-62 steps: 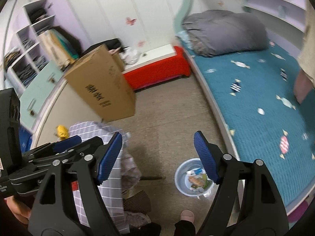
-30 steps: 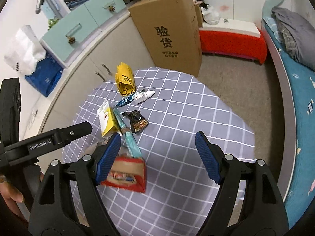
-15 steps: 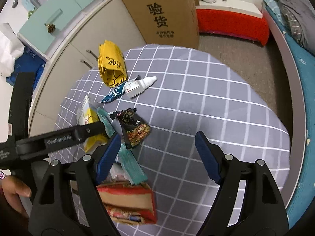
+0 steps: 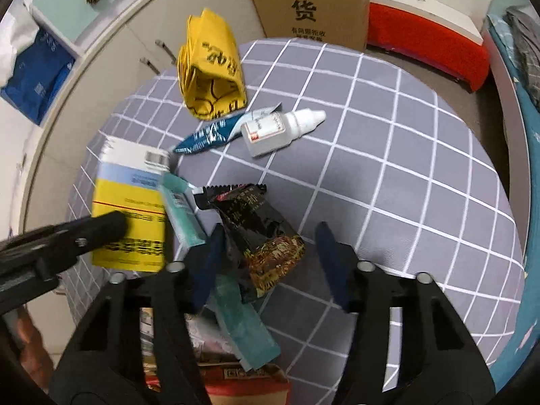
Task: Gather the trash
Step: 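Grasp the white-yellow medicine box with the left tool while the right tool grasps the dark snack wrapper, then carry the box and wrapper to above the blue bin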
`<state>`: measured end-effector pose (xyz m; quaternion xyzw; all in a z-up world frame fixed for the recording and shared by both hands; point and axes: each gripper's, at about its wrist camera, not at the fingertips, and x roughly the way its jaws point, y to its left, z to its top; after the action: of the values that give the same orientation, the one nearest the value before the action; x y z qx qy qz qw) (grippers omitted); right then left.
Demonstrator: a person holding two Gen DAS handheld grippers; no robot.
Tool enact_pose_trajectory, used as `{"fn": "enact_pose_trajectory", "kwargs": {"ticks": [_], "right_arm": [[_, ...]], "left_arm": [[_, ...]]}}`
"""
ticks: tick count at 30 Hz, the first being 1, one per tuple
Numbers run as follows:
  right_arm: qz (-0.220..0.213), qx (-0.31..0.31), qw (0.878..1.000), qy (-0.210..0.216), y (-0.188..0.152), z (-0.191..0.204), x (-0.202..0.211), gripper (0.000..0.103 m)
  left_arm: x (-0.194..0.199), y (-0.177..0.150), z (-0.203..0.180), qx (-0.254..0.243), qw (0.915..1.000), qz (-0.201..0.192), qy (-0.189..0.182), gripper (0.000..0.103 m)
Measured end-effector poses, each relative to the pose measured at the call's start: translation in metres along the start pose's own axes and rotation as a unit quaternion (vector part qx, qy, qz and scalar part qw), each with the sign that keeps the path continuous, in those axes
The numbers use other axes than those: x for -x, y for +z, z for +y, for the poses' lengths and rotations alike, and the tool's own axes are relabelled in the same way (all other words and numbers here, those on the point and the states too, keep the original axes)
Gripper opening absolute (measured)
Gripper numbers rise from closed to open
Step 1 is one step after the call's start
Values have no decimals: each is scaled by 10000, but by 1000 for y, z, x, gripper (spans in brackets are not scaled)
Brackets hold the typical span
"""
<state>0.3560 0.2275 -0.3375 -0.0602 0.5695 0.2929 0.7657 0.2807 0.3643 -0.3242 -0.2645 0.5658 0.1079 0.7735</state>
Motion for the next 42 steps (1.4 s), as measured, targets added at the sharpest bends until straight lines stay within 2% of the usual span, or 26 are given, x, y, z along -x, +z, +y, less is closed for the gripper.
{"fn": "enact_pose_trajectory", "kwargs": {"ticks": [1,2,6,11,16,22,29,32,37,42], "right_arm": [[10,72,10000,-26,0,2,-1,47],[6,109,9999,-24,1,2,-1,40],[70,186,9998,-13,-1,2,0,34],[7,73,9998,166,-12,-10,18,33],[-200,-153,9991,356,-23,-32,52,33],[-649,-501,9954,490,-46,-78,118,33],[-1184,-990,9873,362,-86,-150,199,33],[-1366,-1321,9814,259,-110,-189,229,33],[-1621,-1825,9698,3,-156,-248,271,33],[-1793,-2194,9589,-155,-189,-285,297,34]], "left_arm": [[1,0,0,-2,10000,-12,6,25],[3,-1,0,-5,10000,-28,16,24],[18,-6,-3,33,9996,-258,56,21],[40,-10,-18,122,9986,-511,116,21],[70,-23,-49,59,9969,-781,50,21],[92,-48,-120,-341,9949,-935,-155,21],[98,-87,-219,-989,9894,-953,-480,21],[95,-106,-267,-1383,9842,-884,-665,21],[90,-142,-345,-2133,9697,-776,-907,21],[80,-171,-407,-2710,9546,-633,-1058,21]]}}
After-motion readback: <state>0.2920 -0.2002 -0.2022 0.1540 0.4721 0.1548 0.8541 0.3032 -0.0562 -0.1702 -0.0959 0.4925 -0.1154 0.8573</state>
